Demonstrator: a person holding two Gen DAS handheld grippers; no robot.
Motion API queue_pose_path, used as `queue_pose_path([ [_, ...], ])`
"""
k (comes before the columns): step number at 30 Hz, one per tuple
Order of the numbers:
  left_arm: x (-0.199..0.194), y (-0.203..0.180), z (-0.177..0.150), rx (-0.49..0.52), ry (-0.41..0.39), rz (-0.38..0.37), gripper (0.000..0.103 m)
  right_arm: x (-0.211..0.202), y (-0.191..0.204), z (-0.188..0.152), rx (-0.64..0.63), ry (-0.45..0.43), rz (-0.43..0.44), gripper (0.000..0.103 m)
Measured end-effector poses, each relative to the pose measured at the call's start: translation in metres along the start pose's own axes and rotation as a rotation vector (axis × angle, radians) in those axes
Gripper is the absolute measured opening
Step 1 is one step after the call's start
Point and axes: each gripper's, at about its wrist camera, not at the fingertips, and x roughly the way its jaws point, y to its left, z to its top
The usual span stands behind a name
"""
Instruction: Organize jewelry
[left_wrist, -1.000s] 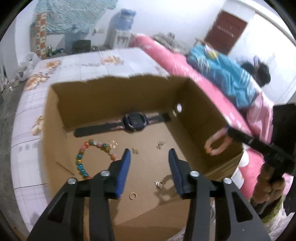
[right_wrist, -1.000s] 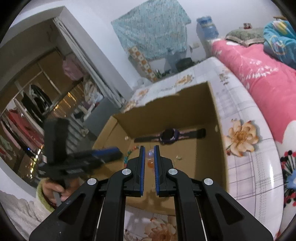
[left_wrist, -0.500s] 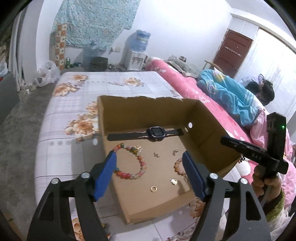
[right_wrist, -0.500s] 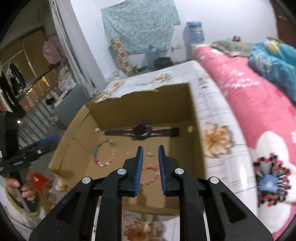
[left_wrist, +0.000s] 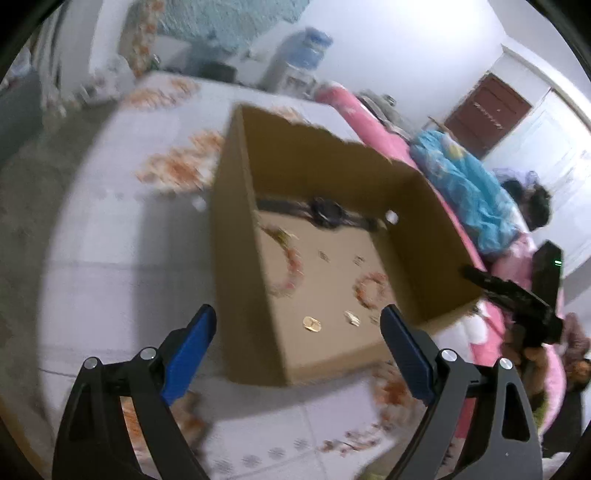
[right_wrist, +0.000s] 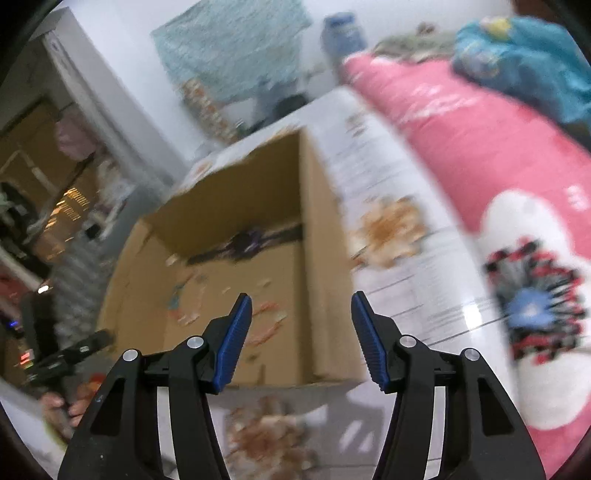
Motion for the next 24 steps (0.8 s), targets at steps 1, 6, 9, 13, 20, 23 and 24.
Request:
queue_pose_path([
  [1, 0.004, -0.003, -0.002, -0.006, 0.013, -0.019, 0.089, 0.000, 0.005, -0.002, -0.017, -0.004, -0.020, 0.055],
  [6, 0.002, -0.017, -0.008, 0.012, 0.001, 0.059, 0.089, -0.004, 0.010, -0.007, -0.016, -0.004, -0.040, 0.052],
  [9, -0.003, -0.018, -0.013, 0.015, 0.005, 0.054, 0.089, -0.012, 0.010, -0.014, 0.000, -0.011, -0.033, 0.052],
  [13, -0.012, -0.020, -0.028, 0.015, 0.007, 0.032, 0.089, -0.027, 0.010, -0.030, 0.001, -0.022, -0.039, 0.052],
  [20, -0.025, -0.030, -0.055, 0.025, 0.017, -0.005, 0.089, -0.046, 0.012, -0.051, -0.007, -0.043, -0.076, 0.052],
  [23, -0.027, -0.033, -0.064, 0.035, 0.032, -0.022, 0.089, -0.049, 0.009, -0.058, 0.004, -0.047, -0.092, 0.053],
  [24, -0.027, -0.035, -0.067, 0.045, 0.036, -0.024, 0.089, -0.049, 0.006, -0.061, 0.008, -0.052, -0.095, 0.054],
])
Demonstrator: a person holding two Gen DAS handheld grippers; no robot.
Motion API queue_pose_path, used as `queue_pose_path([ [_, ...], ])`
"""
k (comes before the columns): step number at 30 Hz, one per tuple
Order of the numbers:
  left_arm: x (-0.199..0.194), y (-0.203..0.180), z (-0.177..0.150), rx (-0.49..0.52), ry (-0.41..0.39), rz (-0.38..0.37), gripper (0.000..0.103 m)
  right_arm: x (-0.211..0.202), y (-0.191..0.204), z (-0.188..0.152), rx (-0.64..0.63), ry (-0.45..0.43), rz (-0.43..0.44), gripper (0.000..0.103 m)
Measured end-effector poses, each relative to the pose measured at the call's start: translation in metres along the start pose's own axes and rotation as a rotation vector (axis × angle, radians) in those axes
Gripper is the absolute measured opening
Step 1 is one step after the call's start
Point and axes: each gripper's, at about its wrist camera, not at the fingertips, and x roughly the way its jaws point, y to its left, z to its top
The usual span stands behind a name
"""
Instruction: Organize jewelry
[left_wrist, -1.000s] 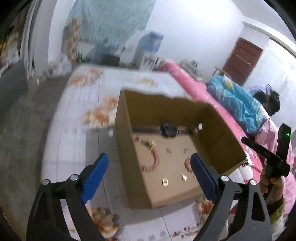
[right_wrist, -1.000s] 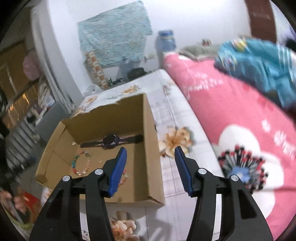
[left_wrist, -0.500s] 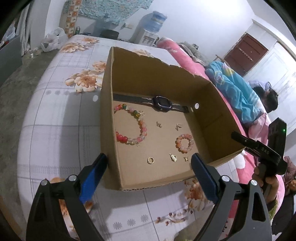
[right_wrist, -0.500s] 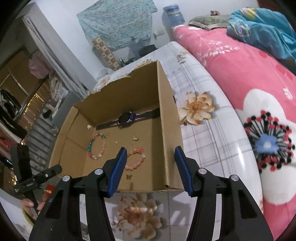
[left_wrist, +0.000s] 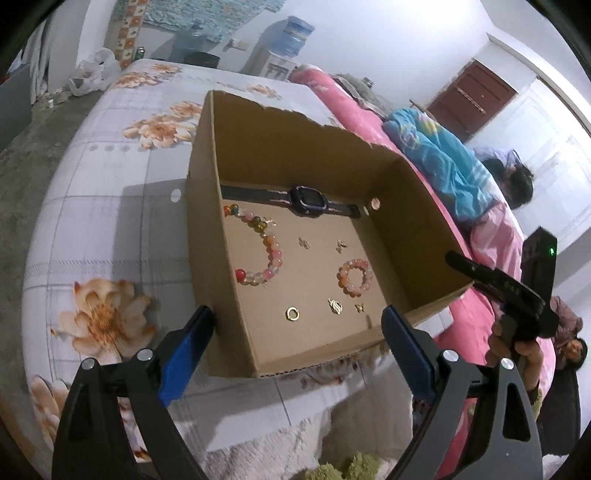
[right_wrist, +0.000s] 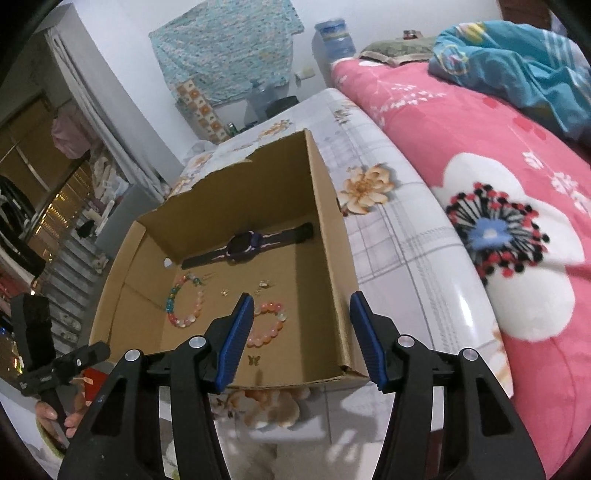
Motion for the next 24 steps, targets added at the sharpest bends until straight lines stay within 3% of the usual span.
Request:
queue_pose_path([
  [6, -0.007, -0.004, -0.010, 0.053, -0.032, 0.006, 0.090, -0.002, -0.004, -0.010, 0.024, -0.028, -0.002, 0.056],
  [14, -0.055, -0.023, -0.032, 0.162, -0.237, 0.190, 0.097, -0.045, 0.007, -0.029, -0.030, -0.159, -0.088, 0.080],
  [21, -0.073, -0.041, -0.057, 0.147, -0.307, 0.248, 0.097, -0.068, 0.023, -0.049, -0.089, -0.195, -0.132, 0.089],
  [24, -0.066, -0.055, -0.061, 0.162, -0.309, 0.328, 0.097, -0.073, 0.038, -0.056, -0.151, -0.206, -0.192, 0.095],
])
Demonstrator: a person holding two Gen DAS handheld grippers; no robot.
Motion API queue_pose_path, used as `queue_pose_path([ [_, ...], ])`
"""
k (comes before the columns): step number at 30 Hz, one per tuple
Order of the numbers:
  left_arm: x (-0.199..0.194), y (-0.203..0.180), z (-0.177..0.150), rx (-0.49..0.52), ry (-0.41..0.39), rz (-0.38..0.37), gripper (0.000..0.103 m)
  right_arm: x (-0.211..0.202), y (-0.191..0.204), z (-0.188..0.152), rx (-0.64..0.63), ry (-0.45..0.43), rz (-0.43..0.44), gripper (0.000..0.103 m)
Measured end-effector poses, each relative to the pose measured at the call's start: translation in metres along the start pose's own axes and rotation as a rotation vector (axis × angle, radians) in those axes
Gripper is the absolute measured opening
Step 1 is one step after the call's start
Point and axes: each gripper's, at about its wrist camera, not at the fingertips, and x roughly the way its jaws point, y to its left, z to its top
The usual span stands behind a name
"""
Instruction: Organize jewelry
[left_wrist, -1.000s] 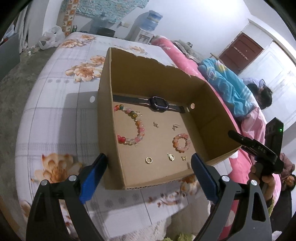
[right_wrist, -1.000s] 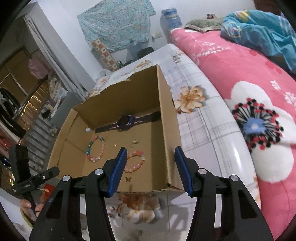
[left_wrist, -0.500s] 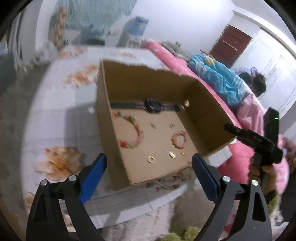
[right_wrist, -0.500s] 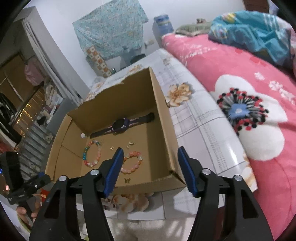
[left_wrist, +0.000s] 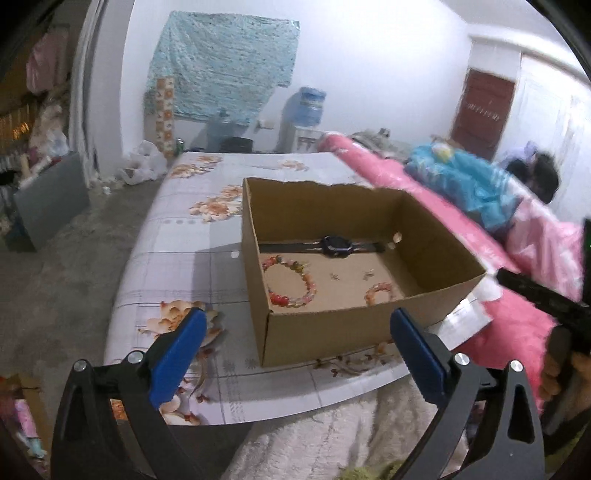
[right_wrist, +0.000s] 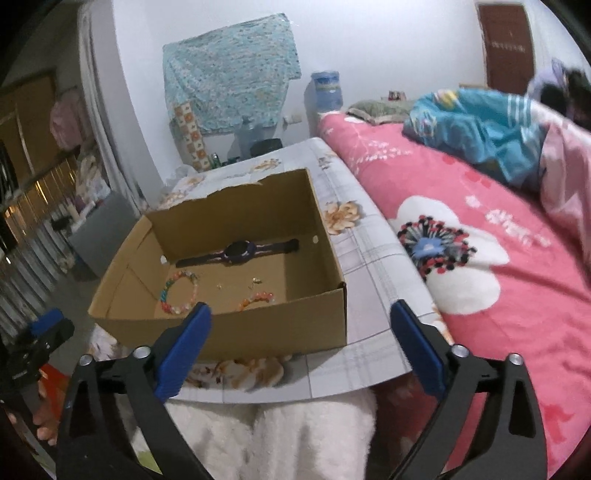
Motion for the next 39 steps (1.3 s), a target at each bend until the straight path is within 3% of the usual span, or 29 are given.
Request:
queue_pose_path([
  [3, 0.007, -0.019, -0.002, 0.031, -0.006, 0.067, 0.097, -0.003, 0.014, -0.004, -0.070, 0.003, -0.043, 0.095],
  [6, 0.014, -0.026, -0.006, 0.005, 0.010, 0.081, 0.097, 0.003, 0.022, -0.009, -0.105, 0.031, -0.073, 0.095],
  [11, 0.038, -0.036, -0.012, -0.010, 0.120, 0.113, 0.097, 0.019, 0.032, -0.020, -0.136, 0.093, -0.122, 0.095],
  [18, 0.056, -0.042, -0.016, -0.005, 0.184, 0.182, 0.097, 0.038, 0.040, -0.026, -0.123, 0.148, -0.081, 0.095],
  [39, 0.066, -0.048, -0.007, 0.001, 0.212, 0.205, 0.097, 0.053, 0.051, -0.022, -0.124, 0.169, -0.053, 0.095],
])
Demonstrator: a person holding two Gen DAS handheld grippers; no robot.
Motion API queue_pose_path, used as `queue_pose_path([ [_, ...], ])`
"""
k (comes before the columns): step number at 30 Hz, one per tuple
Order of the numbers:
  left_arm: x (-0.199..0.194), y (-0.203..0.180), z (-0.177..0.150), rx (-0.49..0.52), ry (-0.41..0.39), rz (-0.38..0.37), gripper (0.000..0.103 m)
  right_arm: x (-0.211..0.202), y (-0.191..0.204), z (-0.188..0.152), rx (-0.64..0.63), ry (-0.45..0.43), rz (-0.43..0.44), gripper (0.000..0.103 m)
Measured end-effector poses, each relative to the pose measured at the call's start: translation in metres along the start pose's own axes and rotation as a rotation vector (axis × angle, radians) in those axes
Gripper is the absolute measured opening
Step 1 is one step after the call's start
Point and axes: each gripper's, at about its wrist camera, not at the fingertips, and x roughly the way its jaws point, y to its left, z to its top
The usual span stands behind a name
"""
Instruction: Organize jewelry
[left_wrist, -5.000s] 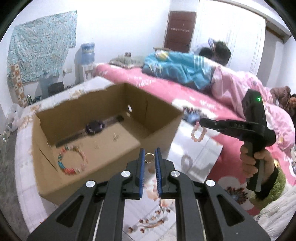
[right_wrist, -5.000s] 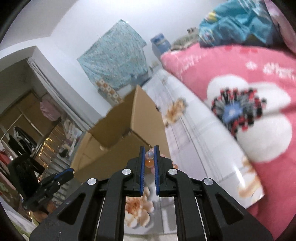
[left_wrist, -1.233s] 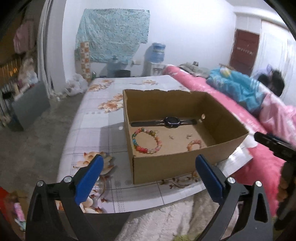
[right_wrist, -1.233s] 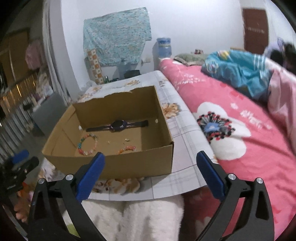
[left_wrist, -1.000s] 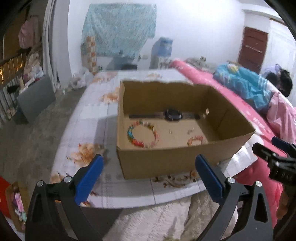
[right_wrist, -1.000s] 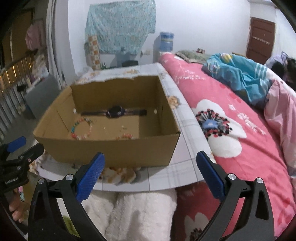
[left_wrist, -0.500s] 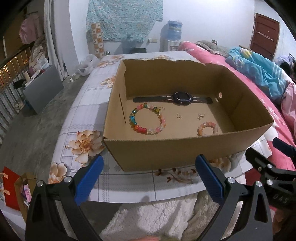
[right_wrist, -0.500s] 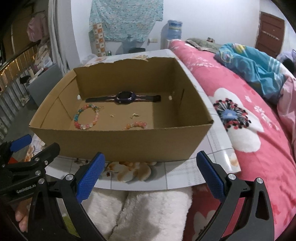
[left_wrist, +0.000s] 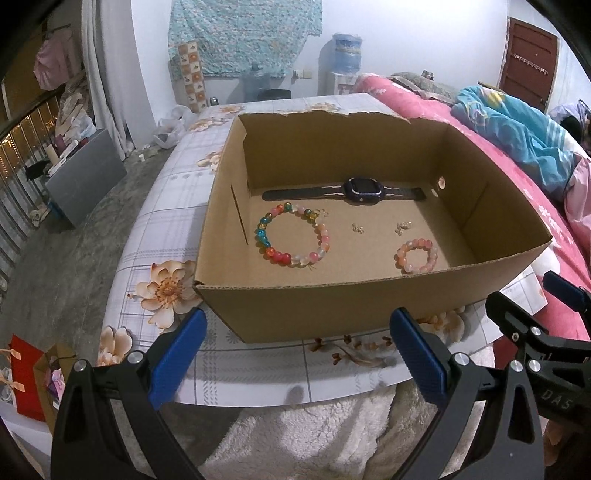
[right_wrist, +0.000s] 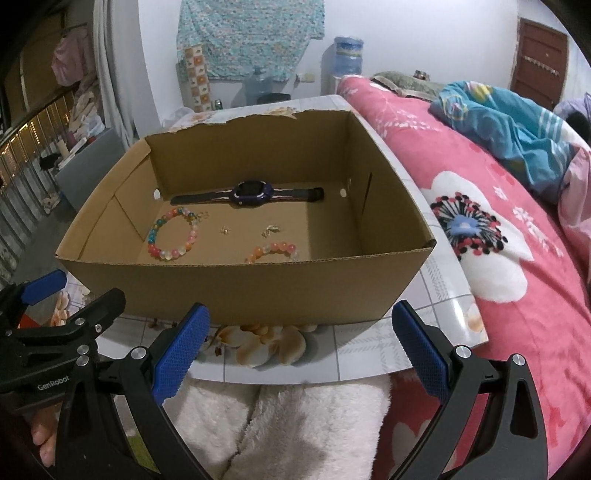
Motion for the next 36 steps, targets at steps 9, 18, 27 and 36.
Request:
queue_pose_path([
  [9, 0.0015, 0.0022, 0.0011, -0.011, 0.013, -0.011, 0.097, -0.0001, 0.0013, -0.0008, 0.002, 0.002, 0.000, 0.095],
  [18, 0.0013, 0.0020, 0.0011, -0.012, 0.012, -0.009, 0.097, 0.0006, 0.0013, -0.0007, 0.003, 0.003, 0.003, 0.095],
  [27, 0.0013, 0.0016, 0.0016, -0.015, 0.015, -0.009, 0.097, 0.0006, 0.0009, -0.0004, 0.005, 0.004, 0.002, 0.095],
  [36, 0.0014, 0.0013, 0.0016, -0.015, 0.015, -0.009, 0.097, 0.0021, 0.0012, -0.0001, 0.004, 0.005, 0.003, 0.095],
])
